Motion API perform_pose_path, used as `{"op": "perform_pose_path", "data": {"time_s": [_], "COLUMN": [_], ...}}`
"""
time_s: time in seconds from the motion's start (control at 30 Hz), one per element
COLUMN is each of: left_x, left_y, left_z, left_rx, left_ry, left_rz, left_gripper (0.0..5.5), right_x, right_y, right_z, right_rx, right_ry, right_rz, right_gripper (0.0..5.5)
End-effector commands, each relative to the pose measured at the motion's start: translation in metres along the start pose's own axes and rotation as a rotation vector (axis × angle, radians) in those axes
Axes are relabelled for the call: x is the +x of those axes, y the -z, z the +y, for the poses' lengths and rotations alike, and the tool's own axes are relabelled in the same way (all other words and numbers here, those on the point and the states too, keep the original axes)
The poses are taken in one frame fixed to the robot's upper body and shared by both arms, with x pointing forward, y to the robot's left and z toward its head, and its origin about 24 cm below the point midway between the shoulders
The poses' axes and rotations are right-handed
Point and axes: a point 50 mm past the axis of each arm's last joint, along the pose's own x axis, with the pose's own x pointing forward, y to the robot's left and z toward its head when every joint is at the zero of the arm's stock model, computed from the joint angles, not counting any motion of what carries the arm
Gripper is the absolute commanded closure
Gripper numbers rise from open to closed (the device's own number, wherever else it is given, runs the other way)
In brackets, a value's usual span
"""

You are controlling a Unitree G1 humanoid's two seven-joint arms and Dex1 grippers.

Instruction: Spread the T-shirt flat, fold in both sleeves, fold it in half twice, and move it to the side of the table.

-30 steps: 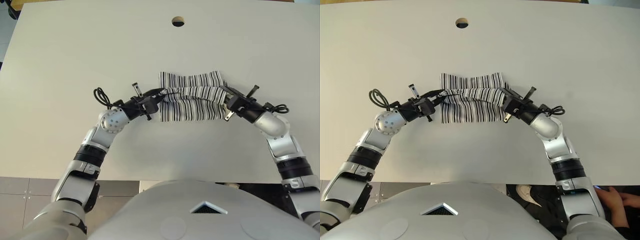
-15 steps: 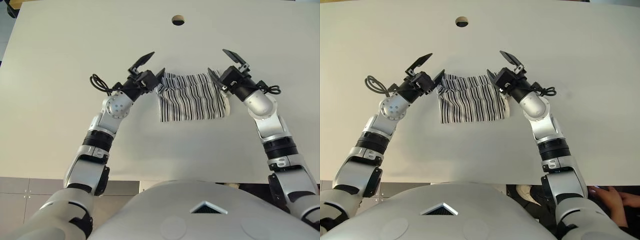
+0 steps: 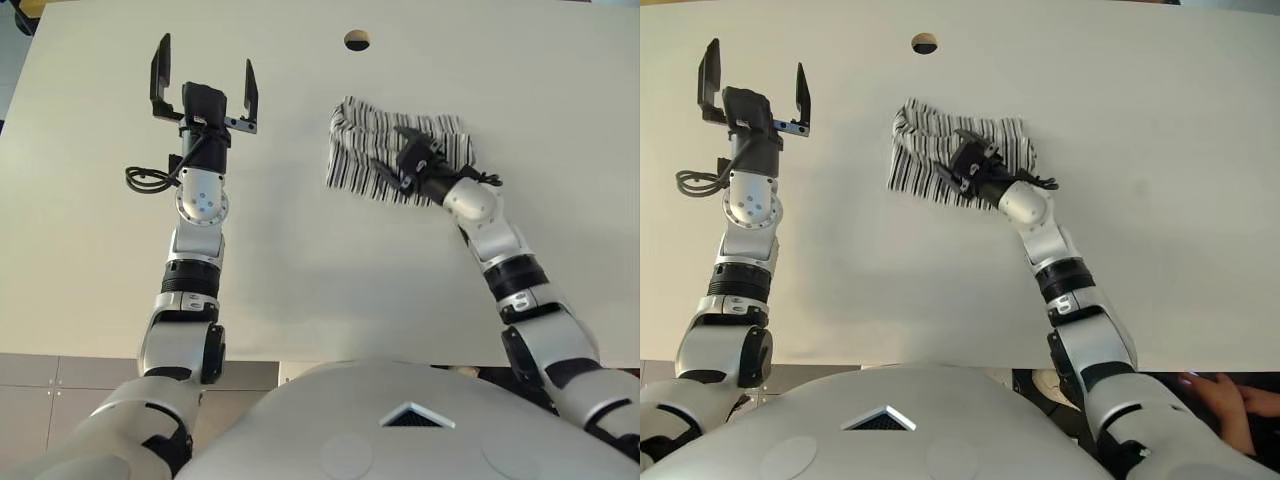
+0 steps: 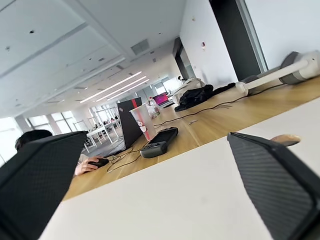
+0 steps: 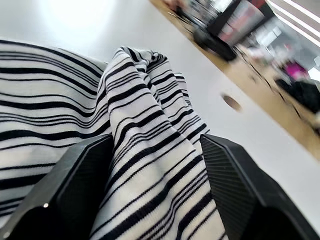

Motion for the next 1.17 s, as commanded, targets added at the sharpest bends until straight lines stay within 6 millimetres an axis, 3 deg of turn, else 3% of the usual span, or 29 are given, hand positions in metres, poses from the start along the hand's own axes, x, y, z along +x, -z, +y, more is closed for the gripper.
{"op": "perform_pose_path", "data": {"time_s": [0.03,0.07,0.17,0.27,0.33,0.43,0.57,0.63,0.7,0.73,0.8,0.83,0.9,0.93,0.97,1.03,1.17], "left_x": [-0.004,-0.005,-0.007,-0.01,-0.015,-0.02,-0.013,-0.004,0.009,0.017,0.032,0.037,0.039,0.036,0.033,0.019,-0.004], "left_y": [0.003,0.004,0.008,0.014,0.018,0.017,0.007,0.001,-0.009,-0.013,-0.02,-0.022,-0.021,-0.018,-0.015,-0.008,0.001], "left_z": [0.0,0.0,-0.003,-0.006,-0.009,-0.014,-0.028,-0.032,-0.033,-0.032,-0.033,-0.037,-0.05,-0.057,-0.062,-0.074,-0.076], "left_rx": [-0.055,-0.063,-0.096,-0.111,-0.134,-0.188,-0.252,-0.28,-0.297,-0.304,-0.335,-0.358,-0.379,-0.376,-0.379,-0.34,-0.307], "left_ry": [-0.009,-0.008,-0.018,-0.049,-0.075,-0.106,-0.087,-0.098,-0.116,-0.136,-0.171,-0.173,-0.147,-0.139,-0.135,-0.094,-0.089], "left_rz": [0.031,0.035,0.058,0.085,0.099,0.079,0.031,0.005,-0.035,-0.05,-0.062,-0.059,-0.05,-0.037,-0.02,-0.014,-0.023], "left_gripper": [0.03,0.03,0.03,0.03,0.03,0.03,0.03,0.03,0.03,0.03,0.03,0.03,0.03,0.03,0.03,0.03,0.03], "right_x": [-0.018,-0.021,-0.046,-0.099,-0.134,-0.161,-0.174,-0.171,-0.148,-0.125,-0.071,-0.04,0.002,0.015,0.019,0.013,-0.016], "right_y": [0.05,0.055,0.075,0.093,0.103,0.109,0.099,0.079,0.042,0.017,-0.03,-0.053,-0.078,-0.08,-0.077,-0.05,-0.009], "right_z": [-0.016,-0.021,-0.062,-0.114,-0.131,-0.14,-0.158,-0.175,-0.191,-0.192,-0.173,-0.152,-0.105,-0.083,-0.069,-0.047,-0.03], "right_rx": [0.322,0.411,0.734,0.881,0.947,0.967,0.84,0.729,0.572,0.481,0.349,0.291,0.174,0.127,0.098,0.025,-0.002], "right_ry": [0.121,0.16,0.505,0.98,1.209,1.367,1.453,1.487,1.466,1.411,1.253,1.134,0.951,0.889,0.867,0.865,0.913], "right_rz": [0.233,0.249,0.289,0.338,0.369,0.389,0.356,0.239,0.04,-0.074,-0.269,-0.346,-0.422,-0.427,-0.421,-0.37,-0.314], "right_gripper": [2.32,2.32,2.32,2.32,2.32,2.32,2.32,2.32,2.32,2.32,2.32,2.32,2.32,2.32,2.32,2.32,2.32]}}
